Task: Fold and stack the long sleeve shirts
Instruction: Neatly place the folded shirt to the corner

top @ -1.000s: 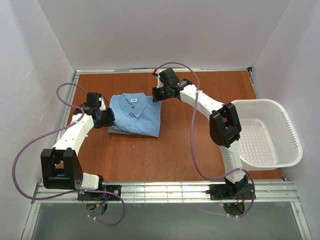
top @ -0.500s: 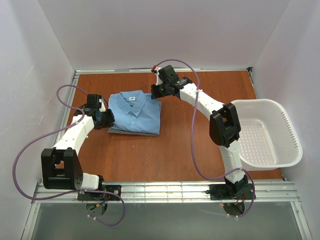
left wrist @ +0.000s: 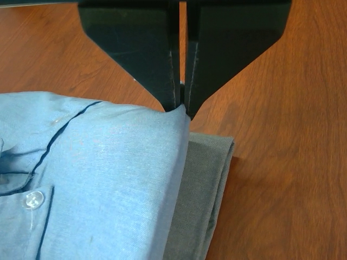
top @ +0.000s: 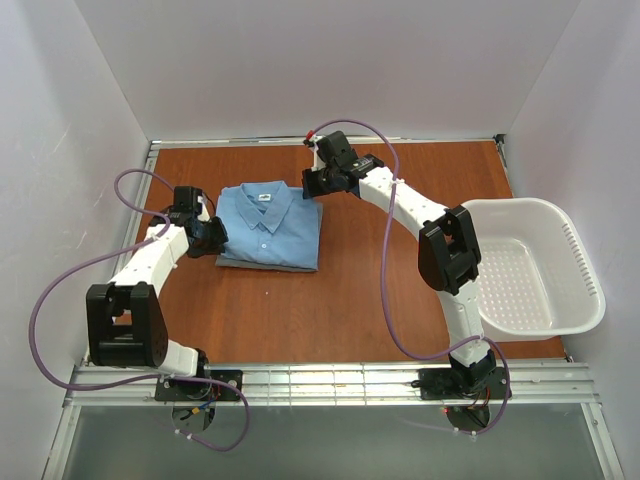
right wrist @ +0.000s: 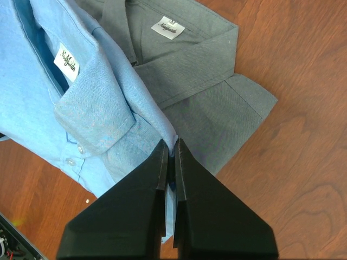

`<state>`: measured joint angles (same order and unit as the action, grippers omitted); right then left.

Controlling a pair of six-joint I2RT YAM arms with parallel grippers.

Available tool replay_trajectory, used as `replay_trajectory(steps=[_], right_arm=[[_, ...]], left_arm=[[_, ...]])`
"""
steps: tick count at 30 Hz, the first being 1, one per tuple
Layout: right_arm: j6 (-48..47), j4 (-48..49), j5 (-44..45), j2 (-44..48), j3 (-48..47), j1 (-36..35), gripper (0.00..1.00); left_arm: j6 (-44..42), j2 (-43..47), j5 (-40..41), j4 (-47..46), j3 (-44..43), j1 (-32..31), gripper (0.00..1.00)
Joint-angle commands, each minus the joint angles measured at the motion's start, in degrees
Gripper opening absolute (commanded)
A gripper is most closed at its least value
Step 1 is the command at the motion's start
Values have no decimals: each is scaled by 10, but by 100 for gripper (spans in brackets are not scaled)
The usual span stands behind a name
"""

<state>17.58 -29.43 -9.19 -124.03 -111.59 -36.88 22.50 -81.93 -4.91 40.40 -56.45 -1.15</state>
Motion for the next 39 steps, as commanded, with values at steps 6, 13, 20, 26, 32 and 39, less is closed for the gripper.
replay_trajectory(steps=[6,13,20,26,32,39], right_arm=[[9,28,12,-4,8,3,1],[12,27,13,-9,17,3,1],[11,25,22,-1,30,5,1],[9,26,24,-8,22,8,1],[6,25,25,-24,4,12,1],[0,30,32,-44,-8,17,1]], left_arm=[[-5,-16,19,-1,-23,6,0],[-1,-35,20,1,-24,7,0],[-2,-27,21,19,-37,8,0],[1,-17,19,24,-33,8,0],[11,-15,8,2,-9,8,0],[21,-15,12,-8,4,8,12]])
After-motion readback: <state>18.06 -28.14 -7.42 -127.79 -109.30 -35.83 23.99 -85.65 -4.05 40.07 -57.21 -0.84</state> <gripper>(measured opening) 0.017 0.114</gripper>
